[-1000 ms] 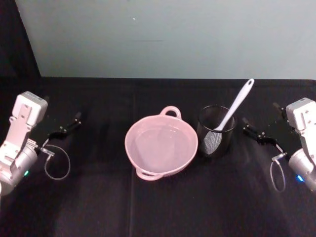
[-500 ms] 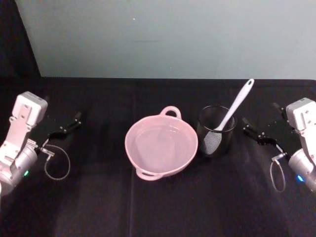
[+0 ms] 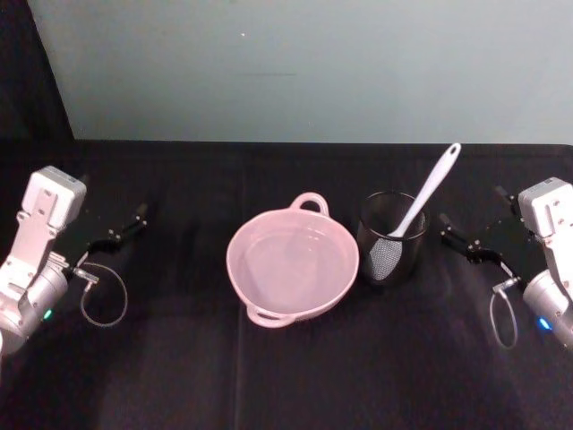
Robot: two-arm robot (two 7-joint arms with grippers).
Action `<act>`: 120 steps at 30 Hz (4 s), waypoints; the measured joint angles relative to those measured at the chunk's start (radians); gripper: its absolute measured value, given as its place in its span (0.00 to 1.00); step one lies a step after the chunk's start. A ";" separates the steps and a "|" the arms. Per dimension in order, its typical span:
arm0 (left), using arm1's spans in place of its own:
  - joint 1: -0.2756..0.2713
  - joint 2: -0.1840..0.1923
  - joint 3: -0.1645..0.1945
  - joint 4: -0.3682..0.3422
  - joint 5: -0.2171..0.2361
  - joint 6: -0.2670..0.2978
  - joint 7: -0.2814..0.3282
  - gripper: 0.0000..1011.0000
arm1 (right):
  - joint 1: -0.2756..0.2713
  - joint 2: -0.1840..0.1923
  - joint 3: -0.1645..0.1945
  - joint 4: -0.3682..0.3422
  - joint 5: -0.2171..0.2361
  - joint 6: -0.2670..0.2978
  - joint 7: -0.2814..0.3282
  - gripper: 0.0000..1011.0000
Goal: Use the one hand to pick up the spoon and stir the clear water in the bowl.
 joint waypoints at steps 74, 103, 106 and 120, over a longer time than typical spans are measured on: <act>0.000 0.000 0.000 0.000 0.000 0.000 0.000 1.00 | 0.149 -0.223 0.194 0.204 0.832 0.248 0.442 0.60; 0.000 0.000 0.000 0.000 0.000 0.000 0.000 1.00 | 0.141 -0.121 0.127 0.058 0.740 0.204 0.384 0.11; 0.000 0.000 0.000 0.000 0.000 0.000 0.000 1.00 | 0.147 -0.097 0.115 0.020 0.700 0.203 0.390 0.11; 0.000 0.000 0.000 0.000 0.000 0.000 0.000 1.00 | 0.227 0.000 0.078 -0.143 0.627 0.310 0.443 0.11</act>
